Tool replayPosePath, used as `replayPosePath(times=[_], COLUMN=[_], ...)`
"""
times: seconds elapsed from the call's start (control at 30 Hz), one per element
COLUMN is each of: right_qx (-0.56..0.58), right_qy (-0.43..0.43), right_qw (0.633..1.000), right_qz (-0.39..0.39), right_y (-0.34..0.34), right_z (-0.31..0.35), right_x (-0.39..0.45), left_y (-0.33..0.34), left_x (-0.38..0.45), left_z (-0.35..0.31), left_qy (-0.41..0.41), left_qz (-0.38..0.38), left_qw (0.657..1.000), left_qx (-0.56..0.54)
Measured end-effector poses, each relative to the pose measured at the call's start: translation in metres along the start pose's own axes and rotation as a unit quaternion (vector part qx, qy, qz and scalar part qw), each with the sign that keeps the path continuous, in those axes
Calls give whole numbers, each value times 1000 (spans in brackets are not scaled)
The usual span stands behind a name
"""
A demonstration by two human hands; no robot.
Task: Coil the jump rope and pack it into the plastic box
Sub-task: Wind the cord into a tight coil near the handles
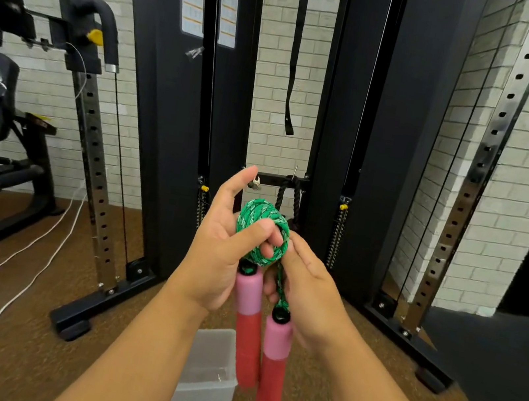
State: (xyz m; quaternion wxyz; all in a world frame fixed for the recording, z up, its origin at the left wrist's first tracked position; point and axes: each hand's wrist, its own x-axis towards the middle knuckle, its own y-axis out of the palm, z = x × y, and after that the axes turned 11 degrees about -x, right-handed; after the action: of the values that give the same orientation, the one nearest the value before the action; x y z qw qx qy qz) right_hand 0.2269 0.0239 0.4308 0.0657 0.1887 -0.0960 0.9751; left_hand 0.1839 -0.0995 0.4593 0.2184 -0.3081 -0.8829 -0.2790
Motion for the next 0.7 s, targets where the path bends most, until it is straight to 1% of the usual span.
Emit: replayPosePath(times=[0.1, 0.17, 0.3, 0.4, 0.47, 0.53, 0.6, 0.7], right_qx=[50, 32, -55, -59, -25, 20, 23, 29], right_qy=[19, 19, -27, -21, -1, 15, 19, 22], right_qw=[998, 999, 998, 998, 999, 995, 990, 989], right_qz=[18, 22, 13, 21, 47, 99, 138, 144], right_y=[0, -2, -3, -8, -12, -17, -19, -18], right_z=[-1, 0, 8, 8, 8, 8, 8, 9], right_x=[-3, -3, -1, 2, 1, 0, -1, -3], left_y=[1, 1, 4, 2, -2, -6, -9, -7], left_x=[-1, -3, -2, -1, -1, -1, -1, -3], left_z=[2, 2, 0, -3, -7, -11, -14, -14], left_qy=[5, 4, -18, -45, -63, -81, -94, -84], left_qz=[-15, -14, 2, 20, 38, 65, 85, 83], left_qw=[1000, 1000, 999, 996, 995, 991, 988, 989], left_qx=[11, 4, -52, -68, -71, -83, -88, -88])
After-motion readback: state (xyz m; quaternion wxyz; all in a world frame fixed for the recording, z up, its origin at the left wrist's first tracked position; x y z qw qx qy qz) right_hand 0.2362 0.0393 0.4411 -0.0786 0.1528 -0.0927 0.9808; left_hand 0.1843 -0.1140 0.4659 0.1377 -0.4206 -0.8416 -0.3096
